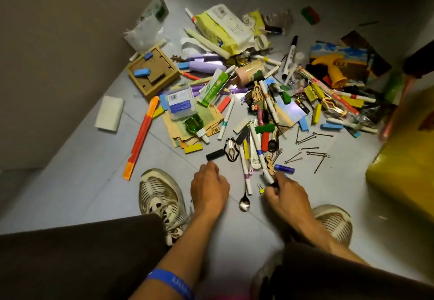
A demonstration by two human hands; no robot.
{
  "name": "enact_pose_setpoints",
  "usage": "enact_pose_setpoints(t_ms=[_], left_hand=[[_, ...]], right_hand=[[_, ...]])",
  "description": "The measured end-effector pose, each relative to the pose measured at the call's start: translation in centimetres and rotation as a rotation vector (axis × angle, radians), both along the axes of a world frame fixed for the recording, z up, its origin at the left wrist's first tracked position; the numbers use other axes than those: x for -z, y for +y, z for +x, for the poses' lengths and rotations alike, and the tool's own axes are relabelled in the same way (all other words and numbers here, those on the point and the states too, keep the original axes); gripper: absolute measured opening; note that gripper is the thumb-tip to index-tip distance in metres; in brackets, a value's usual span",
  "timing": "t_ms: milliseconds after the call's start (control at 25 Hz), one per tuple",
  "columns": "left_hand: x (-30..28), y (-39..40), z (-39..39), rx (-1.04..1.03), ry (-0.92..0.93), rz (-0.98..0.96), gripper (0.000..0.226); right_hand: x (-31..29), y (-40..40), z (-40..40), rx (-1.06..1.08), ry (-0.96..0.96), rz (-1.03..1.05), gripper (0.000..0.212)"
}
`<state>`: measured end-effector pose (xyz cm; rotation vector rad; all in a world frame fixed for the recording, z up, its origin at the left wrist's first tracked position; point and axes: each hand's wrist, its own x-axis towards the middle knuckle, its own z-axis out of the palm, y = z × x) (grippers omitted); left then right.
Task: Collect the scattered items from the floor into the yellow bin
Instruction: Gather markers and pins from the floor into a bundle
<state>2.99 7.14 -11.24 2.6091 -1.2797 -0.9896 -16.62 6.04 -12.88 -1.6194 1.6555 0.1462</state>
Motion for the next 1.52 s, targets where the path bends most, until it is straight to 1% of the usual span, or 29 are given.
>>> enact_pose_setpoints(t_ms=[80, 120, 160, 280, 400, 480, 520, 600, 640, 680, 720, 800, 840, 920, 960, 1040, 1120, 1160, 1240, 1280, 1360, 1400, 1440, 1520], left_hand=[[-0.8, 1.5, 1.8, 0.103, -0.156, 0.152, 0.033], [-1.0, 2.2, 2.3, 0.123, -0.18, 0.217, 0.04], [-1.0, 2.8, 2.7, 0.129, -0.179, 0.242, 0.043], [-0.3, 3.4, 3.6, 0.101, -0.139, 0.172, 0.031], [0.5, 2.6, 3.3, 0.056, -0.083, 0.078, 0.019], [0.9, 1.8, 2.4, 0.018, -0.036, 0.025, 0.02], [1.1, 1.5, 2.0, 0.016, -0.023, 0.007, 0.021], [1.6, 1.3, 1.7, 0.025, -0.011, 0.011, 0.023], [1.7, 1.3, 1.7, 0.024, -0.013, 0.021, 0.023], [1.8, 1.3, 1.6, 0.02, -0.017, 0.033, 0.022], [1.9, 1.2, 1.5, 0.009, -0.02, 0.036, 0.017], [2.0, 0.9, 0.8, -0.028, -0.018, 0.035, 0.005], [2.0, 0.7, 0.2, -0.055, -0.003, 0.025, 0.009], [2.1, 0.3, -1.3, -0.116, 0.059, -0.002, 0.02], [2.2, 0.0, -2.0, -0.136, 0.095, -0.011, 0.024], [2.1, -0.8, -3.3, -0.163, 0.14, 0.001, 0.028], [2.0, -1.6, -4.3, -0.17, 0.156, 0.038, 0.02], [1.9, -2.0, -4.8, -0.148, 0.152, 0.068, 0.015], [2.1, -2.4, -5.4, -0.047, 0.106, 0.114, 0.034], [2.3, -2.5, -5.6, 0.005, 0.077, 0.119, 0.042], [2.7, -2.9, -5.6, 0.075, 0.04, 0.11, 0.047], [2.7, -3.2, -5.5, 0.089, 0.042, 0.106, 0.048], [2.7, -3.3, -5.2, 0.09, 0.061, 0.098, 0.048], [2.0, -3.7, -4.7, 0.044, 0.109, 0.077, 0.045]], right_hand=[[0.2, 0.0, -0.1, 0.014, -0.017, -0.05, 0.015], [0.2, 0.1, -0.2, 0.024, -0.004, -0.076, 0.017], [0.2, 0.3, -0.4, 0.037, 0.018, -0.094, 0.019], [0.3, 0.6, -0.6, 0.079, 0.071, -0.087, 0.026], [0.4, 1.0, -1.0, 0.086, 0.105, -0.11, 0.027], [0.4, 1.2, -1.3, 0.054, 0.12, -0.139, 0.028], [0.4, 1.3, -1.4, 0.002, 0.144, -0.155, 0.028], [0.5, 1.3, -1.3, -0.09, 0.203, -0.161, 0.029], [0.4, 1.2, -1.3, -0.088, 0.216, -0.16, 0.029], [0.3, 1.3, -1.3, -0.057, 0.204, -0.166, 0.029], [0.1, 1.2, -1.2, -0.012, 0.151, -0.188, 0.028], [-0.3, 0.6, -0.7, 0.064, -0.037, -0.256, 0.022], [-0.5, -0.2, -0.2, 0.074, -0.115, -0.293, 0.02], [-0.7, -2.9, 1.0, 0.053, -0.171, -0.342, 0.021], [-0.8, -4.5, 1.7, 0.032, -0.158, -0.339, 0.022], [-0.7, -7.3, 2.8, -0.046, -0.072, -0.298, 0.026], [-0.4, -8.7, 3.2, -0.119, 0.032, -0.258, 0.029], [-0.2, -8.9, 3.2, -0.119, 0.057, -0.241, 0.027], [-0.2, -8.9, 2.7, -0.022, 0.048, -0.192, 0.023], [-0.3, -8.8, 2.2, 0.078, 0.025, -0.161, 0.021], [-0.5, -8.7, 1.4, 0.327, -0.068, -0.07, 0.016], [-0.7, -8.7, 1.1, 0.46, -0.155, -0.004, 0.014], [-1.0, -8.7, 0.9, 0.6, -0.283, 0.085, 0.012], [-1.8, -8.8, 0.9, 0.828, -0.532, 0.283, 0.007]])
